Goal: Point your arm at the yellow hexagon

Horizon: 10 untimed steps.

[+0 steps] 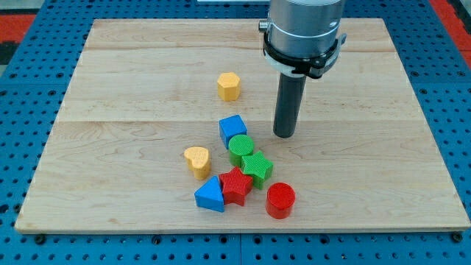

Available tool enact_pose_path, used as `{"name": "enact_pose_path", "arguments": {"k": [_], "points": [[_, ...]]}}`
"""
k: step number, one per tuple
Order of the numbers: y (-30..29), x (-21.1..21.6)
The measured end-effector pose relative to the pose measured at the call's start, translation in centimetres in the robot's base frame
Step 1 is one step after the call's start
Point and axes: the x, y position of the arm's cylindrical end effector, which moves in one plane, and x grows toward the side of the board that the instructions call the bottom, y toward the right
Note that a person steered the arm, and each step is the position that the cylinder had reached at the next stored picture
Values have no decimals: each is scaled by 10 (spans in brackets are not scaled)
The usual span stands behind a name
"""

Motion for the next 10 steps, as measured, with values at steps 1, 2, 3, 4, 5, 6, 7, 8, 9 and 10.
{"name": "enact_pose_path", "arguments": {"k": [1, 2, 3, 4, 5, 6, 7, 8, 9, 10], "points": [[0, 0], [0, 0], [-2, 0], [-2, 0], [-2, 0], [-7, 0], [-18, 0], [-34, -2], [-45, -6], [-45, -18]]}}
